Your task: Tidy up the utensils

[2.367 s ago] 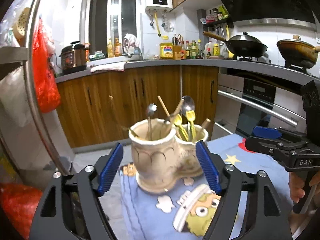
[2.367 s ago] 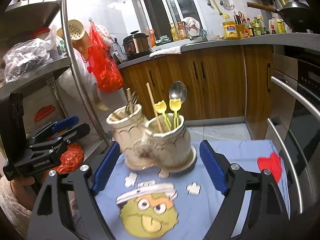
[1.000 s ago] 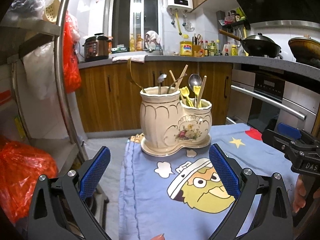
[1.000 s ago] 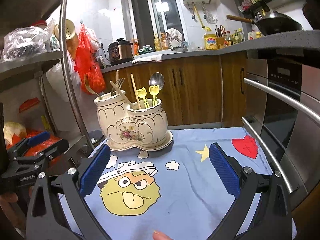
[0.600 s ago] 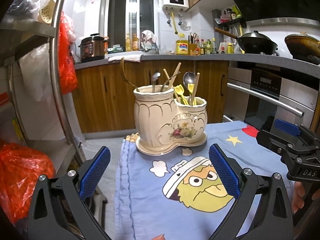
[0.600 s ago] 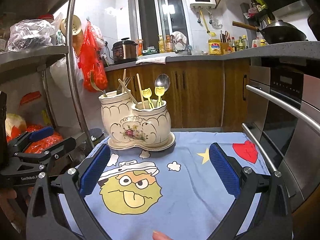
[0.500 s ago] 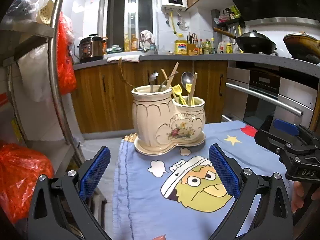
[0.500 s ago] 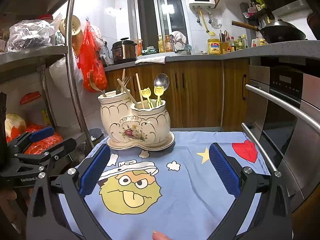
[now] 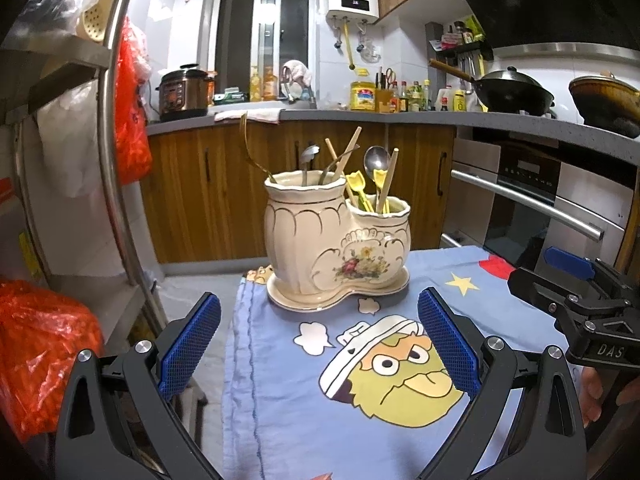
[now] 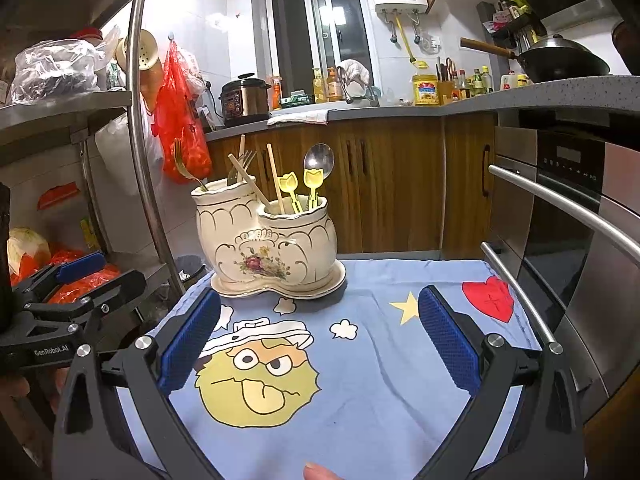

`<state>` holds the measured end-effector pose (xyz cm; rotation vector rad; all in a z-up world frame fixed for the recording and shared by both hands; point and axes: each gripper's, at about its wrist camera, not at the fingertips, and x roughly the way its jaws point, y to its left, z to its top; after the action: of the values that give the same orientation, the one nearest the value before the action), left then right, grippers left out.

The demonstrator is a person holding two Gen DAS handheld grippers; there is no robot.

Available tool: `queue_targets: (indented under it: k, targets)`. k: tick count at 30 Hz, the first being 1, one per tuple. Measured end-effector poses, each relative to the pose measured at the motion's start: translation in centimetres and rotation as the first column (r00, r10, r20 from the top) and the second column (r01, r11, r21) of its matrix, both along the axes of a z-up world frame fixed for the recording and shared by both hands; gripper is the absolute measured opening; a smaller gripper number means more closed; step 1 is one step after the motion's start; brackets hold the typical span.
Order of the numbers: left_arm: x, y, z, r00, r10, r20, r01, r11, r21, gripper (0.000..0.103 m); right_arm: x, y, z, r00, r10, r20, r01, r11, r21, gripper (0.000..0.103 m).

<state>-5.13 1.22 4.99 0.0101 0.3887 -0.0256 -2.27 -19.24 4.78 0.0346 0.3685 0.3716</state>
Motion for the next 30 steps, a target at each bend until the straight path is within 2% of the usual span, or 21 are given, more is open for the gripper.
queue_targets:
  k: [30]
  targets:
    - [0.06, -0.56, -0.19, 1.0, -0.014, -0.01, 0.014, 1.0, 0.01, 0.098, 0.25, 0.13, -0.22, 1.0, -0.003, -0.011, 0.003, 1.0, 0.001, 0.098]
